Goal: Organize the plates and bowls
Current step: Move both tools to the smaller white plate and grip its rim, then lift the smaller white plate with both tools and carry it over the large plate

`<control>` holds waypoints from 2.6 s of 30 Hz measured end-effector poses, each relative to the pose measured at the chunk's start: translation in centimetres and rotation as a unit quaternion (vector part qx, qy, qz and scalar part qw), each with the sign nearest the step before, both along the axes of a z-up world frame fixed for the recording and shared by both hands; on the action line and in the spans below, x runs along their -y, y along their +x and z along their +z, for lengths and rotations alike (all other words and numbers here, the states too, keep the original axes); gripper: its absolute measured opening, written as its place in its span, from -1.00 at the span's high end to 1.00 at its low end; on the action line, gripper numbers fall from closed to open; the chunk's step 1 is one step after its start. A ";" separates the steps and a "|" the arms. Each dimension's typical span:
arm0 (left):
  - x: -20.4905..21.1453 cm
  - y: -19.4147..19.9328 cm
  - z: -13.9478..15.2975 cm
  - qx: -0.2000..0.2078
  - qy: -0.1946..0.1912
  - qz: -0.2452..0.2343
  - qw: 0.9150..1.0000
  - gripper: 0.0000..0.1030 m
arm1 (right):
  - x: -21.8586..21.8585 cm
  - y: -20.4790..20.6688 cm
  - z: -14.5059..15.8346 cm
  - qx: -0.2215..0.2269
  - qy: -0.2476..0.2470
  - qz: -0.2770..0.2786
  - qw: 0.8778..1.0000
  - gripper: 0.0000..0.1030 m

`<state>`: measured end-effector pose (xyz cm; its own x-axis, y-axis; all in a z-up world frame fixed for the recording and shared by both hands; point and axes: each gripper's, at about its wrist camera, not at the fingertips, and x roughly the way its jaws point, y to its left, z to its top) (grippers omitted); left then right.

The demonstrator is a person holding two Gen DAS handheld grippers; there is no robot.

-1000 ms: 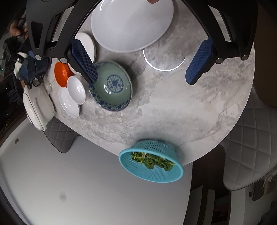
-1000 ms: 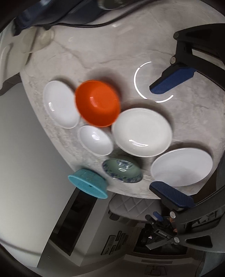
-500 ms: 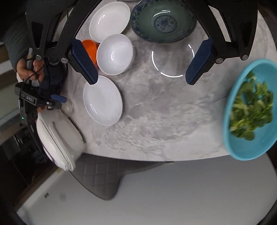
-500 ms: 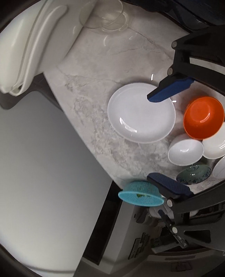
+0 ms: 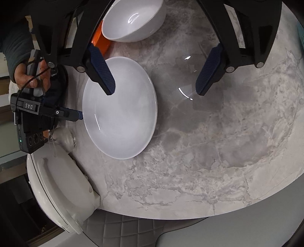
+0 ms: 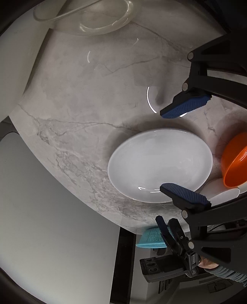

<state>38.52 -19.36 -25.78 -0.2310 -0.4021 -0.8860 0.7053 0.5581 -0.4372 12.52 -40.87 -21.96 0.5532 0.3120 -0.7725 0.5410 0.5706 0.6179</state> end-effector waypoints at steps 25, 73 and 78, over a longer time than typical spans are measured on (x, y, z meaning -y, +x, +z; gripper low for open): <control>2.9 -0.9 -4.0 -0.042 0.023 -0.016 0.999 0.77 | 0.8 0.7 -2.5 -0.036 0.025 0.014 0.999 0.73; -13.5 -5.9 11.7 0.045 0.013 0.066 0.997 0.83 | -10.9 0.8 7.9 0.014 -0.040 0.128 0.991 0.85; -20.2 -9.6 13.3 0.043 0.010 0.100 0.994 0.83 | -15.7 -0.4 9.1 0.020 -0.042 0.171 0.984 0.85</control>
